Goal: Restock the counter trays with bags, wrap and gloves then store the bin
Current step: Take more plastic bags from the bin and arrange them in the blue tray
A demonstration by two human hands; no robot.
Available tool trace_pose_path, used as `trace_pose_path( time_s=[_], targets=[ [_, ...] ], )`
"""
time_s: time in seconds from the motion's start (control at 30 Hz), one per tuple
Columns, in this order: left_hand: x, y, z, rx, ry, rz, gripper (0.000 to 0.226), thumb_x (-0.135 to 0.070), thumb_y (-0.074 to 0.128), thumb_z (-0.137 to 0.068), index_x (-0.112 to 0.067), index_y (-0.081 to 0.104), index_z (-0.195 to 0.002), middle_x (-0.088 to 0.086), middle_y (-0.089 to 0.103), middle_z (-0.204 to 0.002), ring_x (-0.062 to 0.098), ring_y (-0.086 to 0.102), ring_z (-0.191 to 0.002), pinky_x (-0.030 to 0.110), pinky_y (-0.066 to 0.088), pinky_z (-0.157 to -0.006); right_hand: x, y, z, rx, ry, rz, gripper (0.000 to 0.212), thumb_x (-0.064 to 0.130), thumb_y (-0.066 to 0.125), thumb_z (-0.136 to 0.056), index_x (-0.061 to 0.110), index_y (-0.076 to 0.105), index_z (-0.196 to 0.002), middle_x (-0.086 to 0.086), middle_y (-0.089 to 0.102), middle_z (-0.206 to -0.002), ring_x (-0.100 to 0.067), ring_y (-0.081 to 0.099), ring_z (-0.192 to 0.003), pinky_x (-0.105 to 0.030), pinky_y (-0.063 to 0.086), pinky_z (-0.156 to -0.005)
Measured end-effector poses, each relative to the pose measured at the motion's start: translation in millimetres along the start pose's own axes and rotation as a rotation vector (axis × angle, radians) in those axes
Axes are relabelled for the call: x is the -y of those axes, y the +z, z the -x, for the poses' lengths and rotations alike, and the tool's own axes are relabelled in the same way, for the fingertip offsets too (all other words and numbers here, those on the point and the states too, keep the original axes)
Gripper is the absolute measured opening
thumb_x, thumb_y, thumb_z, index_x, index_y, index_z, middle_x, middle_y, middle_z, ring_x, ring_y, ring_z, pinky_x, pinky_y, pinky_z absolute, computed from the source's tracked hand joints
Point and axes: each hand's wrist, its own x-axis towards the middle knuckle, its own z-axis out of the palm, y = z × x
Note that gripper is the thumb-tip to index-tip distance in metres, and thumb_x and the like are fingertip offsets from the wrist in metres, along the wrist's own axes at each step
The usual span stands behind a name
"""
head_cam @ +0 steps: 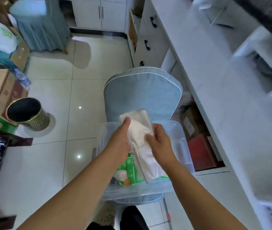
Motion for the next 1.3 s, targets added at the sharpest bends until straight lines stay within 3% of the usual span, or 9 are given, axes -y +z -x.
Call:
trace_pose_path(
  time_s=[0.1, 0.2, 0.3, 0.4, 0.5, 0.63, 0.87, 1.1, 1.3],
  targets=[
    [12.7, 19.8, 15.1, 0.092, 0.074, -0.102, 0.033, -0.017, 0.060, -0.087, -0.004, 0.057, -0.117, 0.026, 0.064, -0.114, 0.038, 0.063, -0.102, 0.046, 0.051, -0.090, 10.9, -16.7, 19.5, -0.080, -0.039, 0.072, 0.024, 0.001, 0.053, -0.085, 0.020, 0.054, -0.100, 0.003, 0.059, -0.088, -0.004, 0.054, -0.074, -0.018, 0.044, -0.067],
    [27.3, 44.4, 27.8, 0.121, 0.117, -0.106, 0.031, -0.004, 0.059, -0.086, 0.000, 0.056, -0.116, 0.023, 0.067, -0.102, 0.032, 0.068, -0.086, 0.036, 0.057, -0.072, 14.2, -38.5, 43.4, -0.187, -0.098, 0.219, 0.027, 0.003, 0.057, -0.085, 0.012, 0.054, -0.110, -0.005, 0.055, -0.100, -0.013, 0.051, -0.086, -0.027, 0.042, -0.076],
    [41.9, 72.1, 40.0, 0.201, 0.070, -0.125, 0.031, -0.007, 0.058, -0.086, -0.002, 0.056, -0.117, 0.021, 0.065, -0.101, 0.032, 0.066, -0.087, 0.039, 0.056, -0.075, 16.0, -71.0, 74.1, -0.323, -0.117, 0.375, 0.038, 0.010, 0.066, -0.080, 0.012, 0.053, -0.116, -0.001, 0.047, -0.105, -0.006, 0.045, -0.092, -0.027, 0.040, -0.082],
    [58.7, 101.5, 55.3, 0.331, -0.009, -0.174, 0.034, -0.016, 0.056, -0.089, -0.002, 0.055, -0.120, 0.020, 0.064, -0.104, 0.032, 0.064, -0.090, 0.040, 0.053, -0.077, 13.7, -116.3, 109.3, -0.443, -0.044, 0.507, 0.061, 0.028, 0.077, -0.070, 0.013, 0.051, -0.123, -0.008, 0.054, -0.112, -0.024, 0.052, -0.103, -0.037, 0.044, -0.091],
    [80.6, 136.0, 73.7, 0.581, -0.073, -0.203, 0.025, -0.023, 0.047, -0.093, -0.008, 0.060, -0.108, 0.010, 0.072, -0.088, 0.023, 0.069, -0.082, 0.033, 0.057, -0.067, 15.1, -168.2, 150.2, -0.332, 0.236, 0.404, 0.078, 0.043, 0.081, -0.063, 0.027, 0.042, -0.128, 0.003, 0.059, -0.114, -0.015, 0.057, -0.100, -0.031, 0.046, -0.090],
    [121.2, 187.7, 106.9, 0.697, -0.214, -0.277, 0.024, -0.029, 0.044, -0.095, -0.011, 0.059, -0.099, 0.008, 0.071, -0.078, 0.022, 0.068, -0.077, 0.038, 0.054, -0.071, 16.5, -228.9, 211.0, -0.313, 0.377, 0.291, 0.069, 0.042, 0.083, -0.062, 0.027, 0.048, -0.119, 0.007, 0.059, -0.103, -0.005, 0.056, -0.085, -0.014, 0.044, -0.070],
    [218.0, 262.4, 184.6, 0.824, -0.387, -0.415, 0.040, -0.029, 0.049, -0.091, -0.013, 0.075, -0.065, 0.008, 0.073, -0.077, 0.020, 0.071, -0.071, 0.042, 0.052, -0.081, 7.7, -310.3, 333.7, -0.423, 0.425, -0.001, 0.035, 0.014, 0.085, -0.064, 0.021, 0.065, -0.092, 0.002, 0.069, -0.084, -0.008, 0.066, -0.071, -0.019, 0.055, -0.063],
    [299.8, 317.9, 245.5, 0.962, -0.321, -0.669, 0.029, -0.025, 0.064, -0.078, -0.009, 0.069, -0.102, 0.011, 0.072, -0.095, 0.021, 0.070, -0.080, 0.030, 0.056, -0.064, -32.3, -391.4, 448.1, -0.510, 0.489, 0.037, 0.028, 0.014, 0.082, -0.067, 0.019, 0.064, -0.087, 0.000, 0.067, -0.081, -0.013, 0.065, -0.070, -0.027, 0.055, -0.068],
    [367.1, 354.2, 271.8, 0.914, -0.123, -0.915, 0.019, -0.027, 0.067, -0.082, -0.016, 0.067, -0.096, 0.003, 0.074, -0.080, 0.020, 0.068, -0.076, 0.033, 0.052, -0.067, -68.4, -442.2, 518.3, -0.424, 0.556, 0.117, 0.028, 0.020, 0.082, -0.066, 0.024, 0.063, -0.086, 0.008, 0.067, -0.080, -0.004, 0.063, -0.070, -0.013, 0.049, -0.061]
  ],
)
